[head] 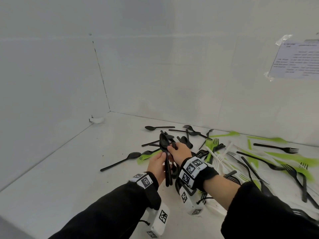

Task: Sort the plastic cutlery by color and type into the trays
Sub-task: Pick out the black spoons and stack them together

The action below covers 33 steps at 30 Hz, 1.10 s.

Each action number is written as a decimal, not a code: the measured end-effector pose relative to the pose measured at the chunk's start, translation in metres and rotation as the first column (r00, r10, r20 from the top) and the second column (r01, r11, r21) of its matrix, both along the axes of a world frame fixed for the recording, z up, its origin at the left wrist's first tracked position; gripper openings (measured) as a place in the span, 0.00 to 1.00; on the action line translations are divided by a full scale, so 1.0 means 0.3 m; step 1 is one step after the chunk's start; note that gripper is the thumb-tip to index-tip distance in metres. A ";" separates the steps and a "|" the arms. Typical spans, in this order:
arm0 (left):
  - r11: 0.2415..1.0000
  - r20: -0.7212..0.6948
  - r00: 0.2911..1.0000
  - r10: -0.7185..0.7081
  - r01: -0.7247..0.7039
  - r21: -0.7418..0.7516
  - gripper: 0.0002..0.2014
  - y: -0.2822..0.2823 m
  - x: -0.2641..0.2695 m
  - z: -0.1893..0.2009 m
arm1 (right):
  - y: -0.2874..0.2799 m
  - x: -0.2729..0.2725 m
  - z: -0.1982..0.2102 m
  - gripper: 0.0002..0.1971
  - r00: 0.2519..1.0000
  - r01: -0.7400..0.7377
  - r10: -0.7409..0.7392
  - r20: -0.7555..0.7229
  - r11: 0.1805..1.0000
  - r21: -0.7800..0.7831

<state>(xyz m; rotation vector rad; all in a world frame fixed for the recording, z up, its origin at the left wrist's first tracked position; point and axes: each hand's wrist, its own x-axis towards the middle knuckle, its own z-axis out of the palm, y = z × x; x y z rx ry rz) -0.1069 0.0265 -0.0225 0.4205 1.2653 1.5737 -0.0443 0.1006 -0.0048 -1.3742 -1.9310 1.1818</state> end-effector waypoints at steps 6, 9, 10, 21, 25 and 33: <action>0.998 -0.053 0.998 0.045 -0.047 -0.041 0.11 0.028 0.008 -0.022 | 0.012 0.000 0.004 0.12 0.998 -0.037 0.038 0.055 0.999 -0.017; 0.991 -0.084 0.989 0.118 -0.123 -0.052 0.11 0.035 -0.007 -0.026 | 0.028 0.010 0.028 0.18 0.995 -0.048 0.046 0.093 0.999 0.019; 0.989 -0.078 0.988 0.132 -0.137 -0.057 0.11 0.039 -0.013 -0.023 | 0.037 0.010 0.029 0.18 0.995 -0.056 0.054 0.081 0.998 0.023; 0.978 0.007 0.986 0.169 -0.167 -0.122 0.13 0.099 -0.022 -0.001 | -0.013 -0.038 0.001 0.12 0.983 -0.129 0.112 0.146 0.985 0.115; 0.964 -0.045 0.976 0.214 -0.219 -0.153 0.13 0.112 -0.046 -0.008 | -0.019 -0.045 0.006 0.08 0.963 -0.229 0.202 0.179 0.962 0.147; 0.994 0.069 0.993 0.099 -0.095 -0.061 0.14 0.086 -0.046 -0.013 | 0.024 -0.041 0.011 0.09 0.980 -0.158 0.153 0.125 0.987 0.034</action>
